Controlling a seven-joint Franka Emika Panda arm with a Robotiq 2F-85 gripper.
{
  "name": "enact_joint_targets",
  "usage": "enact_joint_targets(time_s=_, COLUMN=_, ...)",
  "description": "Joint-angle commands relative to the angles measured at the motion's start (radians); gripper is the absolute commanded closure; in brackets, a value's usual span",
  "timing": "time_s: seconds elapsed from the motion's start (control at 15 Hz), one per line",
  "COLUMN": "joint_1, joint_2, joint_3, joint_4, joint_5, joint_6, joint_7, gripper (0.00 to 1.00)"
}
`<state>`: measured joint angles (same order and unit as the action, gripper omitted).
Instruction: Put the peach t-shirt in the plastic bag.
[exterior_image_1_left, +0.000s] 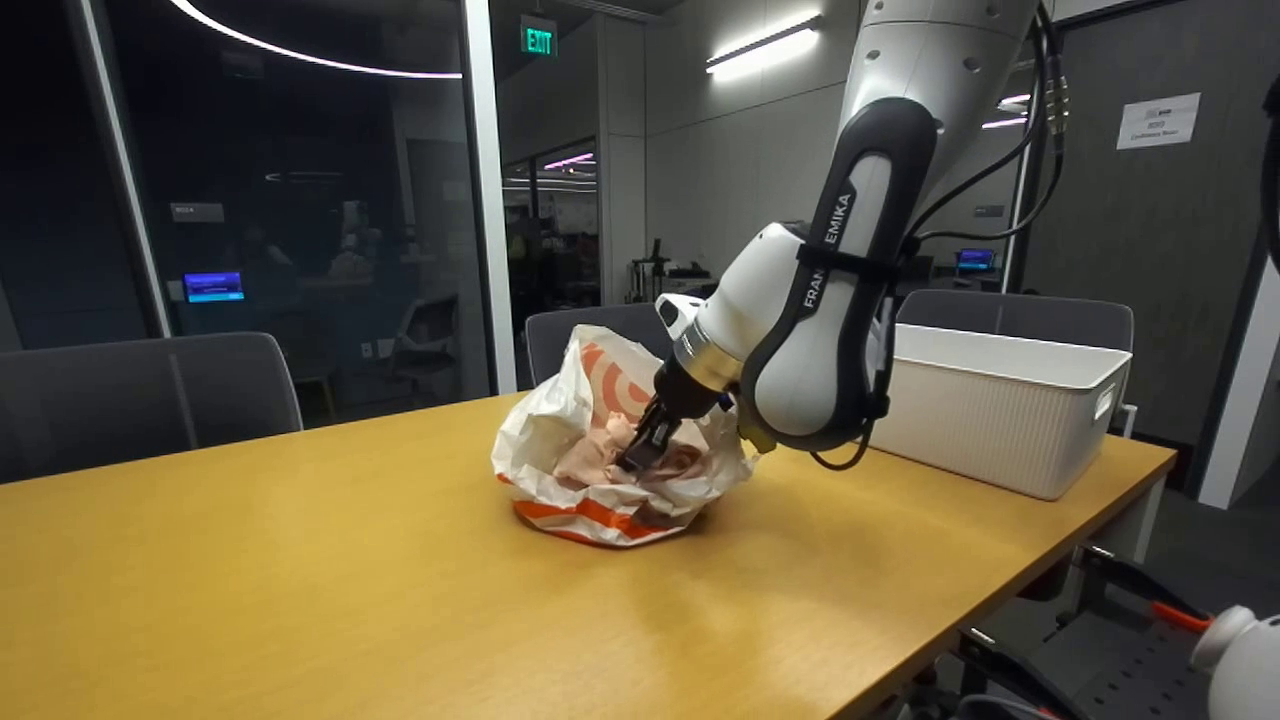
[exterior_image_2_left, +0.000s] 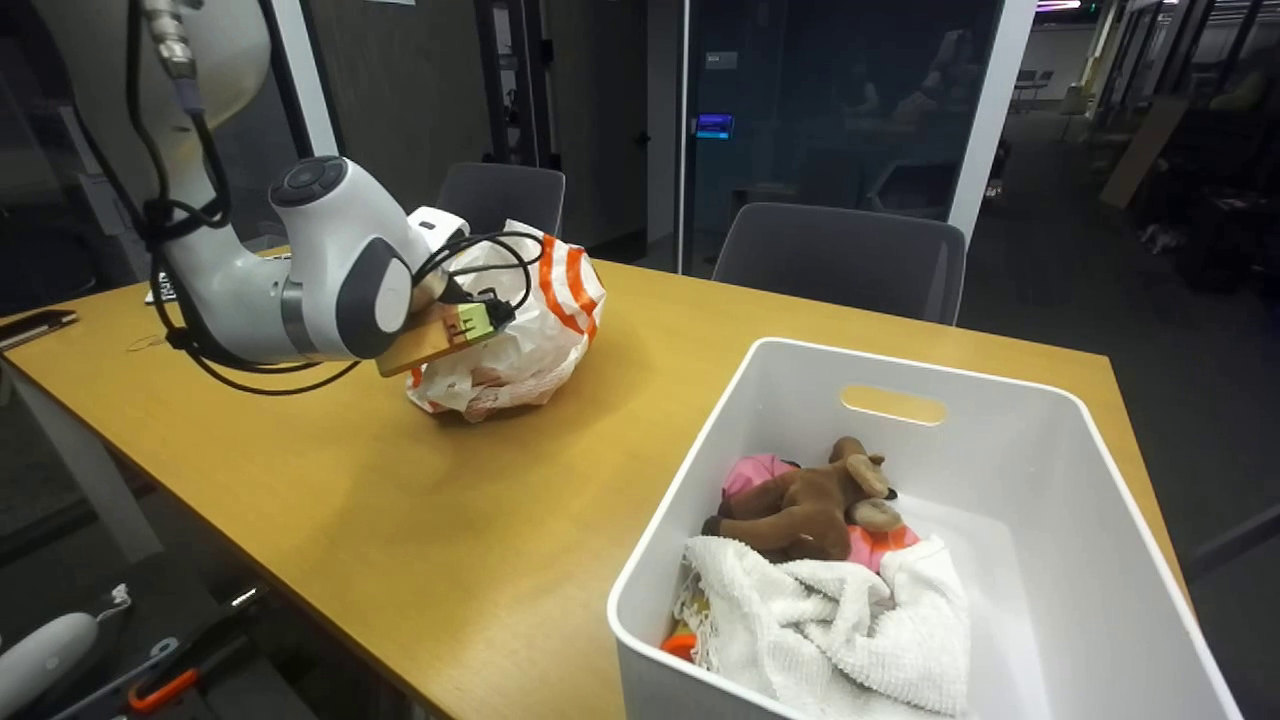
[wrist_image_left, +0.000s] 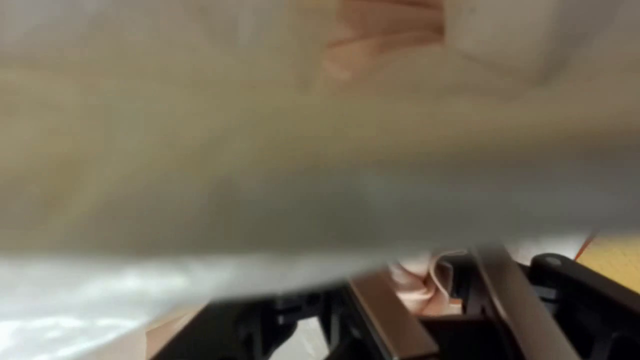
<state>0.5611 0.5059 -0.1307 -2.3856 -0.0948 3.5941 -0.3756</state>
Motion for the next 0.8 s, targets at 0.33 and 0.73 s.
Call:
enact_joint_targets(time_s=0.33, joint_1=-0.220, joint_2=-0.102, joint_3=0.120, joint_4=-0.013, joint_5=-0.103, joint_6=-0.039, joint_7=0.016, gripper=0.00)
enact_joint_targets(time_s=0.73, joint_1=-0.547, joint_2=-0.281, joint_3=0.408, joint_4=-0.059, joint_5=-0.306, joint_6=-0.357, joint_7=0.168, gripper=0.00)
